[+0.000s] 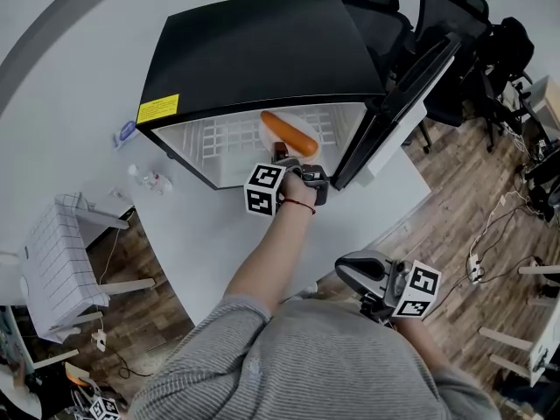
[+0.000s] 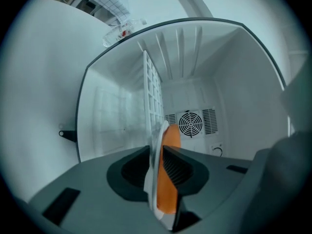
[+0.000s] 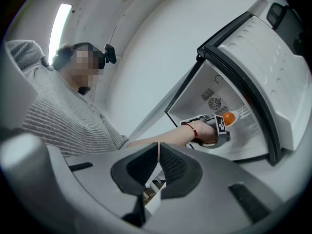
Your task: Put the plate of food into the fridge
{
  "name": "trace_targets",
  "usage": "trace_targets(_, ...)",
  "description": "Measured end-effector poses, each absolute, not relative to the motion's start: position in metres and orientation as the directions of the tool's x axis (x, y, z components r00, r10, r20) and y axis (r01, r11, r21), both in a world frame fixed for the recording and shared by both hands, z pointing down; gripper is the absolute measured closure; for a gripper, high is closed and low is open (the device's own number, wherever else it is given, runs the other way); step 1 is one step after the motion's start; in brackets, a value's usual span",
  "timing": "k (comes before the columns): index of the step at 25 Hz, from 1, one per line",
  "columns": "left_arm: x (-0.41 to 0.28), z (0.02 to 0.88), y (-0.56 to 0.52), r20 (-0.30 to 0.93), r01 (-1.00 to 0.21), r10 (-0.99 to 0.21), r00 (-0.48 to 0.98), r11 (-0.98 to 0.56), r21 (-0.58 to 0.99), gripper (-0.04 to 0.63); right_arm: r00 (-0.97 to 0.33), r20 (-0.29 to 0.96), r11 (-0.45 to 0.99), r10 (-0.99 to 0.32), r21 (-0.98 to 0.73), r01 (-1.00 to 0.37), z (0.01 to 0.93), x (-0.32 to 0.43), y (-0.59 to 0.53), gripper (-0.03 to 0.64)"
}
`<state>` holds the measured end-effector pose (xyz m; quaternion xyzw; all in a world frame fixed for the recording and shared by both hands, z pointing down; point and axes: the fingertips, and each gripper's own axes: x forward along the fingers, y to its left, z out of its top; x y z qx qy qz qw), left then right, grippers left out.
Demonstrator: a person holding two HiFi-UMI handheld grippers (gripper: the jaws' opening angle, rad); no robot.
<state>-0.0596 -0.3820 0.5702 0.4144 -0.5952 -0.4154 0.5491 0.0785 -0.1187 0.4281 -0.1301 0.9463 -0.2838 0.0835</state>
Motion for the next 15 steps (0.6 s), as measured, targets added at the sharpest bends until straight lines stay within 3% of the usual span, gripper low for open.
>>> trace_targets(2,-0.059,0.565,-0.384,0.273,-0.083,-0.962,-0.024,0.274,0.958,0.484,-0.953,-0.085,0.806,-0.291,-0.558,-0.197,0.428,0.077,-0.117,0.601)
trace_targets(5,-0.058,0.562,-0.383,0.259,-0.137,-0.966,0.022,0.254,0.958,0.459,-0.954,-0.083,0.805,-0.289,-0.56,-0.196,0.429,0.075,-0.114,0.601)
trace_targets(15,-0.041,0.558,-0.345,0.25,-0.245,-0.955,0.158,0.207,0.947,0.459,-0.96,-0.083,0.811,-0.268,-0.557,-0.178,0.429,0.069,-0.108,0.603)
